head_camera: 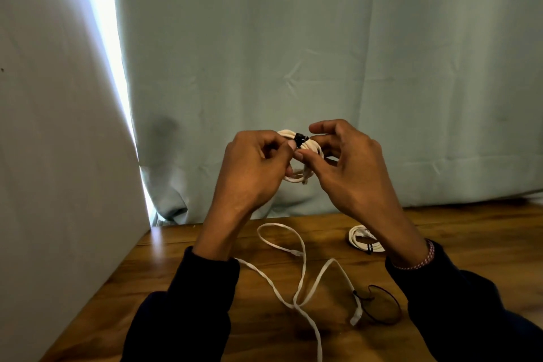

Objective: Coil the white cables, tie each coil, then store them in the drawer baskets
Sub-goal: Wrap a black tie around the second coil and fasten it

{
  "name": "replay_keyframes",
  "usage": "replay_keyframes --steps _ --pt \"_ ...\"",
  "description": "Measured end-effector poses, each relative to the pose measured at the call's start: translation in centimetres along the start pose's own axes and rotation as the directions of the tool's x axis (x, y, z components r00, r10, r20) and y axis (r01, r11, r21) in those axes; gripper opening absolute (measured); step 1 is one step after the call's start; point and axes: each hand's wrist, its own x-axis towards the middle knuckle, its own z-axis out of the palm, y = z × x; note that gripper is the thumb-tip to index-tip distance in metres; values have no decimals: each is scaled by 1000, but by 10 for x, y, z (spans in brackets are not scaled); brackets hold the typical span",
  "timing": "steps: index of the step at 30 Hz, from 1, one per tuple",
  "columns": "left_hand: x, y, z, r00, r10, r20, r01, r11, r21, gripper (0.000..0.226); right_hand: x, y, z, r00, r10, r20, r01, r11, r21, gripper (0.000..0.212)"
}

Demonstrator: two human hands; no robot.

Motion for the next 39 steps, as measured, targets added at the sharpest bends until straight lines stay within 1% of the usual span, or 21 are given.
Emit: replay_keyframes --steps 1,4,6,7,10,12,14,18,22,24,28,30,32,34,36,37,39 --pt "1 -1 -1 1000 20 -10 -19 1000 10 17 1 0 -1 999 9 31 -9 1000 5 47" --pt "3 -3 -1 993 95 -63 -97 995 -30 14 1 2 -3 985 42 167 -46 999 19 38" --pt "3 -5 0 989 136 -54 -137 990 -15 13 0 2 -6 969 48 242 -54 998 18 31" --pt "3 -7 1 990 134 -34 -134 991 2 13 0 2 -8 965 46 257 -47 999 -3 29" --pt "6 -14 2 997 83 8 -83 996 11 17 2 4 -10 964 61 259 -47 997 -61 25" --pt "6 -16 3 997 80 -11 -81 997 -16 17 1 4 -7 966 58 251 -46 998 -51 24" --pt "5 -15 4 993 107 -44 -107 994 4 17 0 3 -4 968 47 245 -37 998 -43 22" --pt "4 -15 6 988 151 -42 -151 988 -15 18 -2 2 -3 965 93 243 -113 991 69 17" --pt "4 -16 7 984 176 -23 -177 983 -43 20 -3 1 -1 953 147 266 -207 955 212 18" --pt "5 -17 6 984 176 -34 -178 981 -74 19 -3 0 -1 950 149 276 -219 945 243 18" --pt "5 -19 9 990 143 -18 -144 983 -116 22 -2 -2 -6 950 130 283 -200 951 235 19" --pt "6 -23 9 994 99 -47 -104 987 -119 28 -2 -5 -11 958 81 276 -144 965 219 17" --pt "7 -29 4 997 43 -64 -52 989 -142 28 0 -9 -18 968 13 250 -64 978 198 16" --pt "9 -24 2 999 46 -19 -48 987 -155 22 2 -7 -24 980 0 198 -42 977 208 18" --pt "6 -14 2 996 88 20 -86 990 -113 20 4 -6 -26 983 -17 181 -19 981 195 18" --pt "4 -10 2 993 107 41 -103 990 -94 19 5 -4 -25 983 -24 183 -9 985 175 17" --pt "3 -6 2 994 84 69 -76 990 -115 18 6 -2 -25 985 -25 173 5 993 116 14"
